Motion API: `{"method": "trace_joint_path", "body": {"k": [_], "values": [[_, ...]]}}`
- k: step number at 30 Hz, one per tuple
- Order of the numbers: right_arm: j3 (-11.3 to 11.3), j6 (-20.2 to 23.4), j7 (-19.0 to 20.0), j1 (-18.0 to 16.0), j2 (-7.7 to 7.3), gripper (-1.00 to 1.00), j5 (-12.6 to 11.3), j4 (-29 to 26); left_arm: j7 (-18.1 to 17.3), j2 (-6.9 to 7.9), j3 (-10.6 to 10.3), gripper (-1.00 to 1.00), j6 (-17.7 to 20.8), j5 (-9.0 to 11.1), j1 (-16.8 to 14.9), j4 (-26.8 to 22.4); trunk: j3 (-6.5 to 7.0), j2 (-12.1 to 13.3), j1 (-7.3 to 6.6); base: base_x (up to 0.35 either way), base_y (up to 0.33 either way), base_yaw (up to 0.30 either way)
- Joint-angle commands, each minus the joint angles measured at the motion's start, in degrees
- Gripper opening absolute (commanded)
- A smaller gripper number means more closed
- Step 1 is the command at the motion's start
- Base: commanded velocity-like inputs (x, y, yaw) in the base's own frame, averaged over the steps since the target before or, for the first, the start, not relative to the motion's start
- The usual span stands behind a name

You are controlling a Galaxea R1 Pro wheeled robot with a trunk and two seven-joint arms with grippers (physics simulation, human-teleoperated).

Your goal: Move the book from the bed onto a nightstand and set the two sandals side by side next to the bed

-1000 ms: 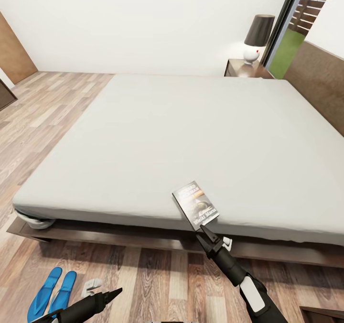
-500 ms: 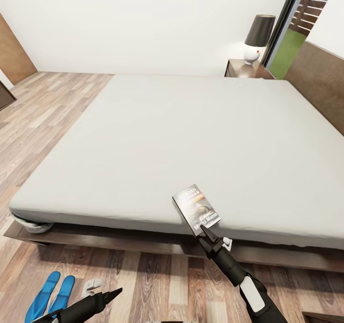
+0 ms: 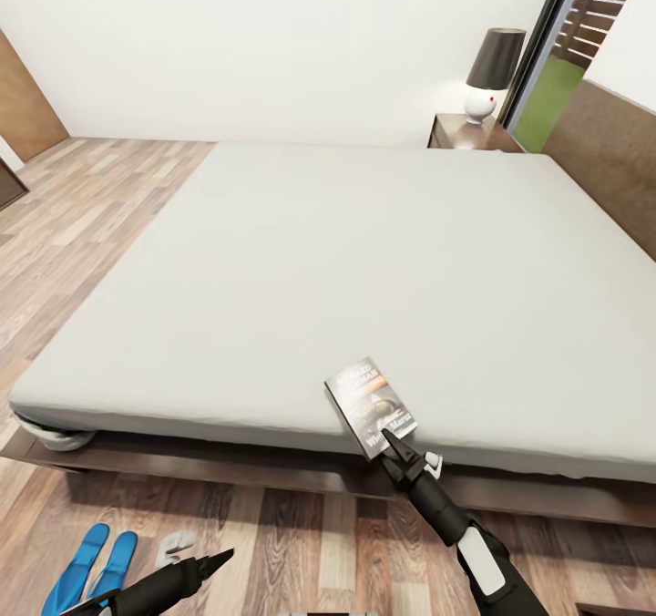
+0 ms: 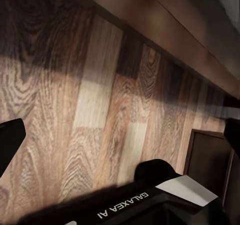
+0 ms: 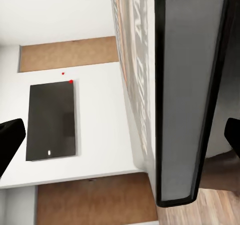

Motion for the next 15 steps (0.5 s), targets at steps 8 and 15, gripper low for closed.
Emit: {"method": "trace_joint_path", "body": {"k": [8,15], "values": [[-0.21,0.55,0.11,-0.03,0.05,1.0,-0.06,-0.02,-0.09,-0.04,-0.38,1.0,0.34,0.58,-0.02,-0.02,-0.03,-0.01,0.01,0.028,-0.021,0.0],[-0.21,0.56,0.12,-0.05,0.07,-1.0,-0.06,-0.05,-0.11,-0.07,-0.38,1.0,0.34,0.58,-0.02,-0.02,-0.03,-0.01,0.01,0.001,-0.001,0.0]]}}
